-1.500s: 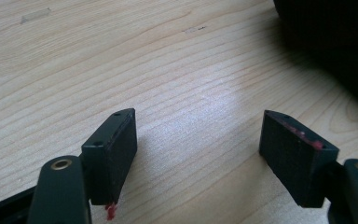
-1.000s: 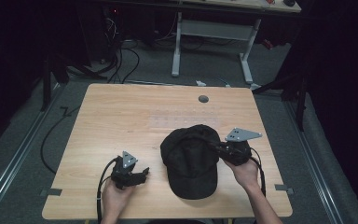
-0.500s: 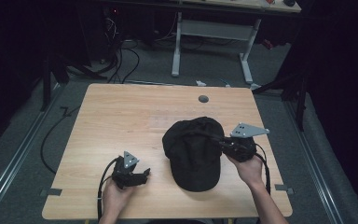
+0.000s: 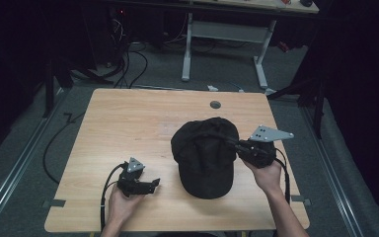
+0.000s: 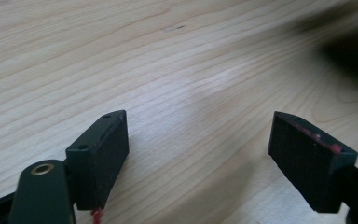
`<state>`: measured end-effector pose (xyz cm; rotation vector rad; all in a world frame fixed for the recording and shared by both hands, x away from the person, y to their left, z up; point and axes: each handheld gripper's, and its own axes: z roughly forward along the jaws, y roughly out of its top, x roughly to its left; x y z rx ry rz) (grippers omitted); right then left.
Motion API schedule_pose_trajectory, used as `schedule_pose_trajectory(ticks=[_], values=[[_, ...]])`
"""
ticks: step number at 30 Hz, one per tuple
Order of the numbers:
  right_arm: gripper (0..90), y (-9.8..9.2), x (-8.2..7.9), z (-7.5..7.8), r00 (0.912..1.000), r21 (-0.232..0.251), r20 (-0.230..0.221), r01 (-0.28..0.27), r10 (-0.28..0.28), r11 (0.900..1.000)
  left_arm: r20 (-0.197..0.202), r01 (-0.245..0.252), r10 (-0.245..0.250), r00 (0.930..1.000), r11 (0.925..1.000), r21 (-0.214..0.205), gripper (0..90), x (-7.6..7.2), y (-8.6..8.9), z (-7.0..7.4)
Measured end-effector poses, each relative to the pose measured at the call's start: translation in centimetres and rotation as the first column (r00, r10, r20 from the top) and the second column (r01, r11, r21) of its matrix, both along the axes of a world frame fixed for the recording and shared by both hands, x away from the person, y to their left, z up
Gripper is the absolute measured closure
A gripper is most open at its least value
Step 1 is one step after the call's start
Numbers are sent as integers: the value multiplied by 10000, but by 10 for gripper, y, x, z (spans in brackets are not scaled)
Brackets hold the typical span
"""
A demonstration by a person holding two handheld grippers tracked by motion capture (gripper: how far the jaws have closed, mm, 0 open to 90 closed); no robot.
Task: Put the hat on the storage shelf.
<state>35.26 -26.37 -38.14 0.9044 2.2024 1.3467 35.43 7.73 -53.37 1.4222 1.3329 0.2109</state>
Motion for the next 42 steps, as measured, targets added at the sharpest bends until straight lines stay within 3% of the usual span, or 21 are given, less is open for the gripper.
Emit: schedule_pose_trajectory(ticks=[3, 7, 13, 19, 21, 27, 30, 42], values=[[873, 0, 0, 0, 10000, 72, 21, -41, 41, 10000, -14, 498, -499, 9988, 9971, -569, 200, -4, -2, 10], [873, 1, -1, 0, 9998, 160, 132, -136, 134, 9998, 1, 1359, -1368, 9906, 9839, -1165, 191, -12, -9, 25], [873, 2, -2, 0, 9995, 229, 168, -257, 253, 9994, 36, 2269, -2289, 9734, 9627, -1476, 184, -18, -21, 41], [872, 2, -2, 0, 9991, 311, 207, -370, 364, 9988, -102, 2852, -2899, 9570, 9467, -1500, 190, -18, -33, 44], [872, 3, -2, 0, 9989, 332, 217, -411, 404, 9986, -95, 2892, -2940, 9558, 9453, -1509, 188, -18, -35, 45], [872, 3, -5, 0, 9969, 364, 443, -665, 649, 9971, 65, 3400, -3430, 9393, 9283, -1506, 177, -19, -46, 51], [872, 3, -6, 1, 9948, 515, 577, -870, 840, 9949, 117, 3532, -3554, 9346, 9238, -1475, 172, -19, -51, 53], [872, 7, -7, 1, 9894, 653, 659, -1336, 1293, 9889, 234, 3698, -3709, 9284, 9153, -1595, 181, -16, -54, 57]])
